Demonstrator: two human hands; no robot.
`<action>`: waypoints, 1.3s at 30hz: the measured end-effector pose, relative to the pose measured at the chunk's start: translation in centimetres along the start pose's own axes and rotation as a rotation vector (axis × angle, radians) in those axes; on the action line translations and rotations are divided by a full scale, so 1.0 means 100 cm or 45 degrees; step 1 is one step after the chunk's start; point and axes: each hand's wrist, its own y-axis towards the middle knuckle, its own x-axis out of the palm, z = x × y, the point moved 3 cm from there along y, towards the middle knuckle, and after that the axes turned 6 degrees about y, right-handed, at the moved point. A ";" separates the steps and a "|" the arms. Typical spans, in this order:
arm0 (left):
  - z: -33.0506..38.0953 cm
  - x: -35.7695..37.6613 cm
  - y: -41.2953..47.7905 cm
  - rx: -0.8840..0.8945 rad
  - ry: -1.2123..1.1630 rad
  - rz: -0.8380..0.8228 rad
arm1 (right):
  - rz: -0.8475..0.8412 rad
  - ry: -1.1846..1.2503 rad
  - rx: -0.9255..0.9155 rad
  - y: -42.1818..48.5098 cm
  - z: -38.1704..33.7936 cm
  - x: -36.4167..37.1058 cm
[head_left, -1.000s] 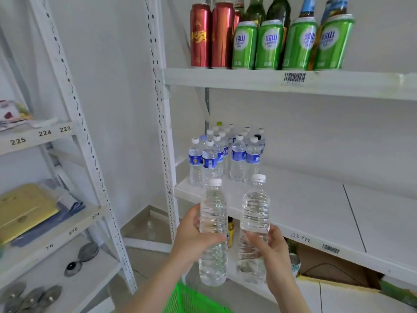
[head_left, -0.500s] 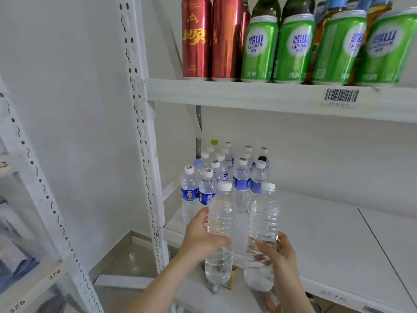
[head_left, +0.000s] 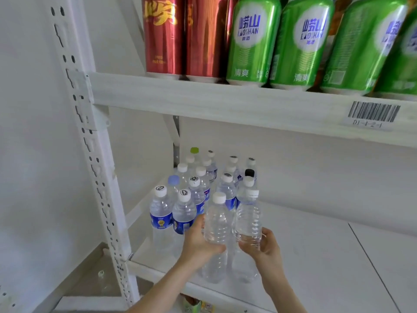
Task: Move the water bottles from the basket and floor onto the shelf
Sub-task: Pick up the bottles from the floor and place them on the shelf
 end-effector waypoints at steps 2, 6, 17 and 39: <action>-0.002 0.007 0.008 0.013 -0.024 0.025 | -0.010 -0.021 -0.007 0.013 0.004 -0.002; -0.006 0.015 0.017 0.029 -0.049 0.049 | -0.026 -0.046 -0.011 0.031 0.012 -0.003; -0.022 0.025 0.007 0.134 0.095 0.021 | -0.073 -0.039 -0.040 0.041 0.033 -0.003; -0.073 0.053 0.019 -0.049 0.109 0.122 | -0.072 -0.192 -0.039 0.042 0.027 -0.007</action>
